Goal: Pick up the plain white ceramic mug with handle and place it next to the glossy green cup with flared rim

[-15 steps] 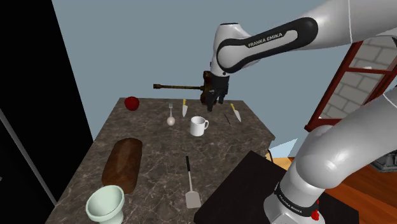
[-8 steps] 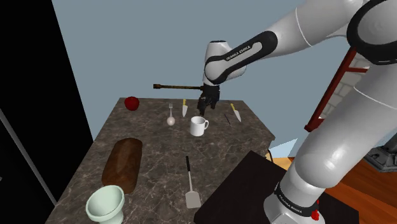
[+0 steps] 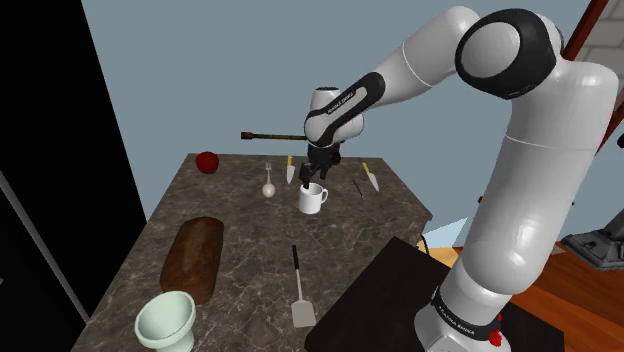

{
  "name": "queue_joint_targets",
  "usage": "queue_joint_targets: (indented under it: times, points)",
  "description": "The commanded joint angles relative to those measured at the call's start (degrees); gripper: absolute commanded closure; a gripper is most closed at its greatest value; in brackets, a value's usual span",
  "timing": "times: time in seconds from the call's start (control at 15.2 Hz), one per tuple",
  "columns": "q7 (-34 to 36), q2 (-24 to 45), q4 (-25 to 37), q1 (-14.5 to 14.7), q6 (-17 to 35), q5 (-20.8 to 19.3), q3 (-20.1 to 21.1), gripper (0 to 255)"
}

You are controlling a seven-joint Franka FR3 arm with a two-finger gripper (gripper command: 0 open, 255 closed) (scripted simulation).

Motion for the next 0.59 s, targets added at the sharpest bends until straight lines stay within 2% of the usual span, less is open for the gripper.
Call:
queue_joint_targets:
  times: [0.0,0.53]
  points:
    - [-0.77,4.72,2.83,-0.54,1.94,0.9,-0.15,0]
    - [-3.25,22.38,17.84,-3.33,4.56,4.09,0.36,0]
